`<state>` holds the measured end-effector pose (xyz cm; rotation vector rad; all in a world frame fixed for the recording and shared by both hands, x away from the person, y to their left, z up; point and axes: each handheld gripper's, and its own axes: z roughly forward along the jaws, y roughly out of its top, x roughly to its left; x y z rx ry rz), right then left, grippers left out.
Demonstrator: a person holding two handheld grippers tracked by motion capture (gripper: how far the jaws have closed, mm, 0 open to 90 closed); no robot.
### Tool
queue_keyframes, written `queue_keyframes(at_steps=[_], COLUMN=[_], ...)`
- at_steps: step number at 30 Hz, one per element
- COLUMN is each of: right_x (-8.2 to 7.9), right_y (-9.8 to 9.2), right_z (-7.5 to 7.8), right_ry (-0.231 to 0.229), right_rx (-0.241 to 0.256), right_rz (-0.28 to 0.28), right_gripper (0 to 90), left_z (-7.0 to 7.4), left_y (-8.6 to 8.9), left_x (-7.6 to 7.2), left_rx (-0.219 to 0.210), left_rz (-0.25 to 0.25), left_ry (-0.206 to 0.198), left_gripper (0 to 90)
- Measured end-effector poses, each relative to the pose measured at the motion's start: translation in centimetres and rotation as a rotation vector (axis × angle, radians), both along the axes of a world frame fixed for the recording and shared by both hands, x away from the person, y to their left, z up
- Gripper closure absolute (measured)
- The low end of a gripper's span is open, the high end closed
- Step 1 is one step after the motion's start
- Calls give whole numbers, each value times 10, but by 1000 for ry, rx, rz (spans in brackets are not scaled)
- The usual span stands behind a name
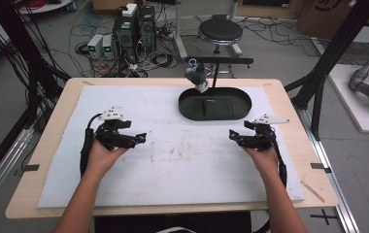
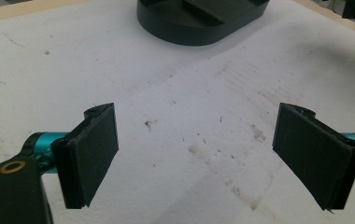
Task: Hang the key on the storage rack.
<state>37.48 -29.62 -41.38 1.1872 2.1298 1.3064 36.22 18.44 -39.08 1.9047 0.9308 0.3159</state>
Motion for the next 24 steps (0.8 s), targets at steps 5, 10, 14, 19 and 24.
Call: queue_keyframes(at_steps=[5,10,14,19,24], right_x=[0,-1,0,1,0], right_y=[1,-2,-4,-7,-8], right_z=[0,1,0,0,-1], right_ry=[-2,-2,-3,-3,4], right_rx=[-5,9,15,24,18], right_rz=[4,-2,-7,-14,-19], right_gripper=[190,190,190,190,190], left_z=[-6,-16,-19,-20,-23], left_y=[8,17,22,21,20], left_x=[-8,-13,-11,-9,-7], left_rx=[24,-4,-13,-23,-14], left_rz=[-32,-11,11,22,24], left_ry=[-63,-60,-54,-69,-60], left_gripper=[132,130,130,131,130])
